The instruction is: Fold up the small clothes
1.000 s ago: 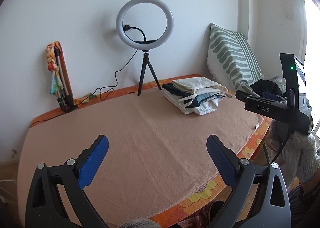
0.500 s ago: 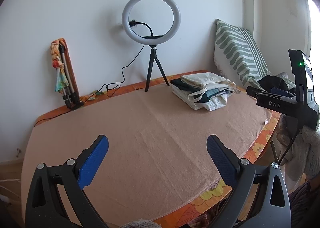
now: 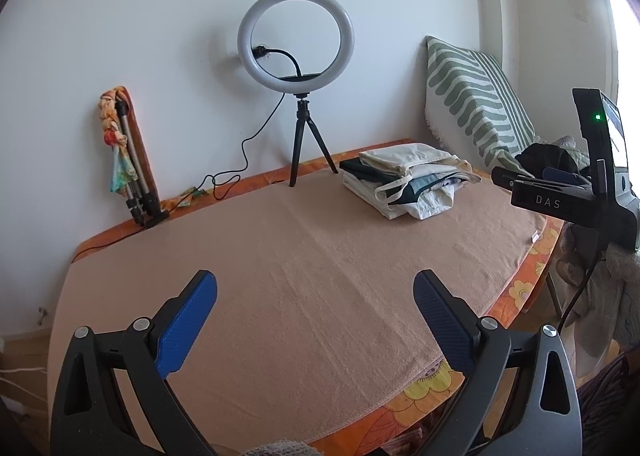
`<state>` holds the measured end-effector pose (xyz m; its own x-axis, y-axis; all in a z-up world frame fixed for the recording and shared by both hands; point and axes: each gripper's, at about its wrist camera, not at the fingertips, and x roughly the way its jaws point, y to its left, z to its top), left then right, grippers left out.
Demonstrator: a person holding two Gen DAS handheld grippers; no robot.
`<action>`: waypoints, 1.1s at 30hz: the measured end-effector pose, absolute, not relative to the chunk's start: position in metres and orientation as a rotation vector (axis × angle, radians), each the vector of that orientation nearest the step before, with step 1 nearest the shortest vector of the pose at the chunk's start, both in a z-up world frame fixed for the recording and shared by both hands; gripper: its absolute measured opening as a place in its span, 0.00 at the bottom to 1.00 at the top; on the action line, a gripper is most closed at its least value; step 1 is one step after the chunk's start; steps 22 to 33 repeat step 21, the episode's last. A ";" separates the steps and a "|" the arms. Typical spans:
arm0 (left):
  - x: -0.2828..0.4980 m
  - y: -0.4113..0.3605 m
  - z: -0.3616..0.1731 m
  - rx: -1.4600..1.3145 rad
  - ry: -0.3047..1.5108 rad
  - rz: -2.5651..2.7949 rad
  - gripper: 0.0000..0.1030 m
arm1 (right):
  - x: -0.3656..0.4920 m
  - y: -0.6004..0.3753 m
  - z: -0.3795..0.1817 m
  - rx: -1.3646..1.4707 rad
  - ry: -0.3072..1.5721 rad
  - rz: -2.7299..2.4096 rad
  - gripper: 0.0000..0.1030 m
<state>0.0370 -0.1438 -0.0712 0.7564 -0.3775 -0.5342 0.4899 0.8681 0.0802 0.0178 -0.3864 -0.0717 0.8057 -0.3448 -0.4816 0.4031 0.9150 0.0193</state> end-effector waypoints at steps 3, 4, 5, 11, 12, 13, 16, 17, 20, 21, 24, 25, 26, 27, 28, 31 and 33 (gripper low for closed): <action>0.036 -0.144 -0.071 0.223 0.524 -0.475 0.96 | 0.017 -0.385 -0.072 0.122 0.490 -0.402 1.00; 0.036 -0.144 -0.071 0.222 0.521 -0.476 0.96 | 0.017 -0.385 -0.072 0.119 0.489 -0.401 1.00; 0.036 -0.143 -0.072 0.221 0.518 -0.478 0.96 | 0.017 -0.384 -0.072 0.112 0.488 -0.402 1.00; 0.034 -0.141 -0.071 0.220 0.490 -0.475 0.96 | 0.016 -0.384 -0.073 0.111 0.486 -0.406 1.00; 0.034 -0.140 -0.070 0.218 0.487 -0.474 0.96 | 0.017 -0.384 -0.072 0.110 0.486 -0.406 1.00; 0.033 -0.140 -0.070 0.218 0.485 -0.474 0.96 | 0.017 -0.385 -0.073 0.110 0.487 -0.406 1.00; 0.032 -0.139 -0.069 0.216 0.481 -0.477 0.96 | 0.018 -0.385 -0.072 0.112 0.487 -0.403 1.00; 0.032 -0.140 -0.069 0.217 0.480 -0.477 0.96 | 0.018 -0.384 -0.072 0.111 0.486 -0.404 1.00; 0.032 -0.140 -0.069 0.216 0.479 -0.475 0.96 | 0.017 -0.383 -0.072 0.112 0.487 -0.401 1.00; 0.033 -0.139 -0.069 0.216 0.480 -0.475 0.96 | 0.018 -0.383 -0.072 0.112 0.488 -0.399 1.00; 0.033 -0.139 -0.069 0.216 0.480 -0.475 0.96 | 0.018 -0.383 -0.072 0.112 0.488 -0.399 1.00; 0.033 -0.139 -0.069 0.216 0.480 -0.475 0.96 | 0.018 -0.383 -0.072 0.112 0.488 -0.399 1.00; 0.033 -0.139 -0.069 0.216 0.480 -0.475 0.96 | 0.018 -0.383 -0.072 0.112 0.488 -0.399 1.00; 0.033 -0.139 -0.069 0.216 0.480 -0.475 0.96 | 0.018 -0.383 -0.072 0.112 0.488 -0.399 1.00; 0.033 -0.139 -0.069 0.216 0.480 -0.475 0.96 | 0.018 -0.383 -0.072 0.112 0.488 -0.399 1.00; 0.033 -0.139 -0.069 0.216 0.480 -0.475 0.96 | 0.018 -0.383 -0.072 0.112 0.488 -0.399 1.00; 0.033 -0.139 -0.069 0.216 0.480 -0.475 0.96 | 0.018 -0.383 -0.072 0.112 0.488 -0.399 1.00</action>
